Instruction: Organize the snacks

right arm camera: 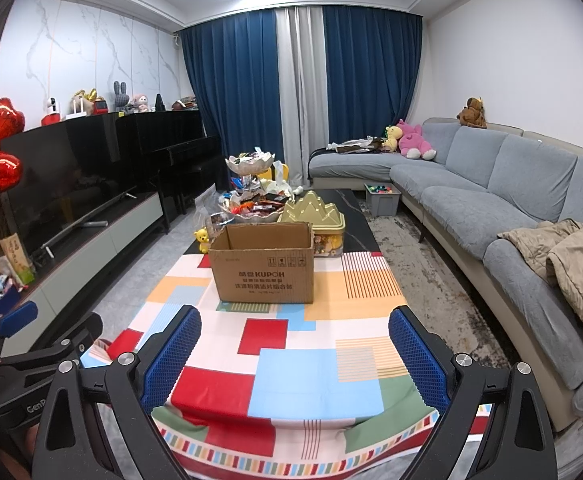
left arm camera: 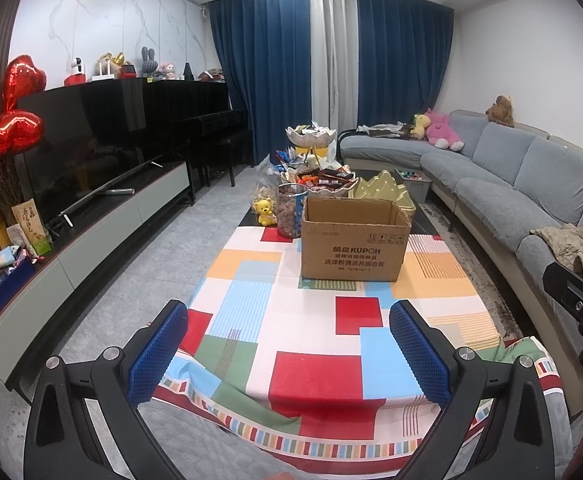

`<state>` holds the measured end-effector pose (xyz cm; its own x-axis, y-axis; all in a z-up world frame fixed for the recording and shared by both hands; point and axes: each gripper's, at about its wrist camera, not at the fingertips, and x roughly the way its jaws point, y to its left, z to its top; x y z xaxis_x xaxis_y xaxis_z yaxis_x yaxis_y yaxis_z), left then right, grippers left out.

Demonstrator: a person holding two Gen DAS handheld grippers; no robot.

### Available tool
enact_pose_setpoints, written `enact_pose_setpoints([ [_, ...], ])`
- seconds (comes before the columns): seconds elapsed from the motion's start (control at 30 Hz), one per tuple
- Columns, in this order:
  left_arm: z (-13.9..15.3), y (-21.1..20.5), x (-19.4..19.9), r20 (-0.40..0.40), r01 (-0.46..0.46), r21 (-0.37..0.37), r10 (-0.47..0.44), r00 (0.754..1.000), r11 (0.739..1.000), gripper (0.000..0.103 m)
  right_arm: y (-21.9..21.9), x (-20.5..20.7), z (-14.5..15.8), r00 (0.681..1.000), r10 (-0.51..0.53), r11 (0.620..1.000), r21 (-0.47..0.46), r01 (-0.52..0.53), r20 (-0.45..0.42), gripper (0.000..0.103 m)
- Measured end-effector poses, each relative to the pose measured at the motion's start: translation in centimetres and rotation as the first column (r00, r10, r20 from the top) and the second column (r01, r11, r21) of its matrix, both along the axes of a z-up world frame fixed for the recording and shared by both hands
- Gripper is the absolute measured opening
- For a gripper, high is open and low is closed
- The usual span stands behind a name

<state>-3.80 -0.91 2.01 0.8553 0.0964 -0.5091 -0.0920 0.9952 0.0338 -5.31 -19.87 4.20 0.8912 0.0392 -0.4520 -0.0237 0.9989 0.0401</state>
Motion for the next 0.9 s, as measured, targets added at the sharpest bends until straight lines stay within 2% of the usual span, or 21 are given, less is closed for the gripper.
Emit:
enact_pose_setpoints([
  [0.9,-0.21,0.76,-0.01,-0.004,-0.004,0.003,0.004,1.0,1.0,0.102,-0.02,0.18,0.16,1.0,0.0,1.0,0.002,0.0,-0.008,0.096],
])
